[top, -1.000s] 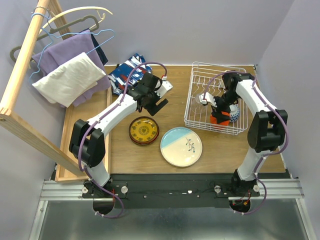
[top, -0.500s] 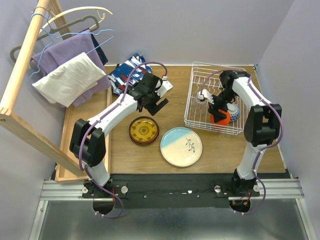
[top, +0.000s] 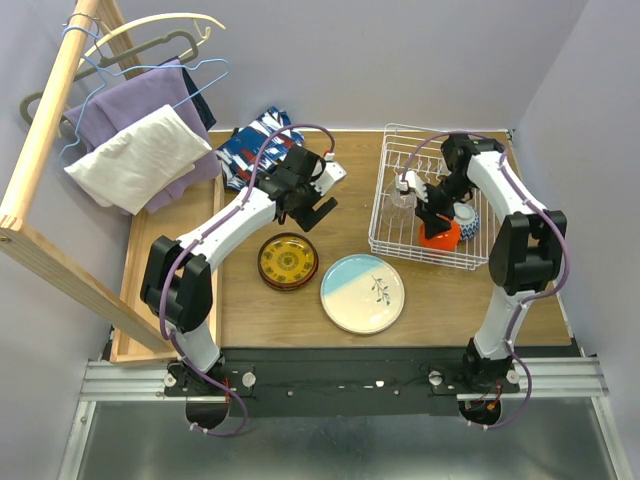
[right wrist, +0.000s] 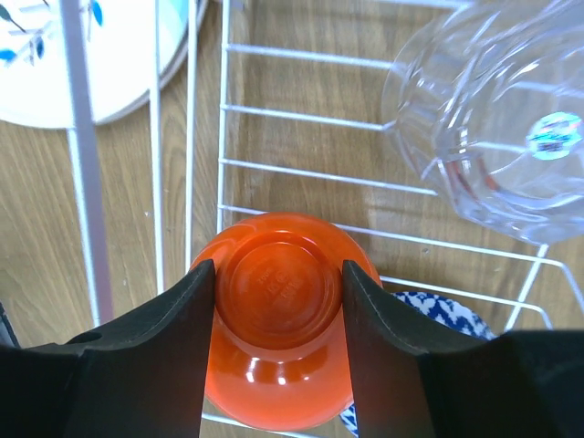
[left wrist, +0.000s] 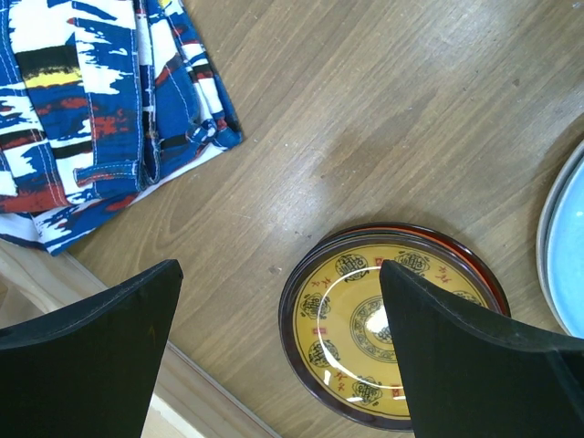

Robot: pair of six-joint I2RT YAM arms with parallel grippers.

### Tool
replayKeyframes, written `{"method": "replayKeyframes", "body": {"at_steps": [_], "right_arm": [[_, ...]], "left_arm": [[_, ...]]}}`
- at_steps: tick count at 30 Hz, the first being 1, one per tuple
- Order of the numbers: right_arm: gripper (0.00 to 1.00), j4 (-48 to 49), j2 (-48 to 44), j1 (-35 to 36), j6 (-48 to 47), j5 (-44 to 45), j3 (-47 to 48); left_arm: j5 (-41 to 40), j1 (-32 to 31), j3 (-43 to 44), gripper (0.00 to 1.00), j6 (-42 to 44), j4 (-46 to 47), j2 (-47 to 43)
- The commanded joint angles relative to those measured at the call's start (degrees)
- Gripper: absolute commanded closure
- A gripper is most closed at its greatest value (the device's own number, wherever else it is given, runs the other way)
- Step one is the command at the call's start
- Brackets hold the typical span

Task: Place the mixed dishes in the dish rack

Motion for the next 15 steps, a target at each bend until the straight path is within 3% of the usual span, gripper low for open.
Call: {"method": "replayKeyframes", "body": {"at_steps": [1,15], "right_arm": [[0.54,-2.9,-5.5,0.3,0.5,-7.3,1.7],[0.53,11.8,-12.6,-2.5,5.7,-17.7,-16.0]], "left_arm": [[2.1,0.3,1.6,0.01,-0.4,-0.3,1.1],[1.7,0.3,3.9,0.01,-1.1,-2.3,4.3]]}}
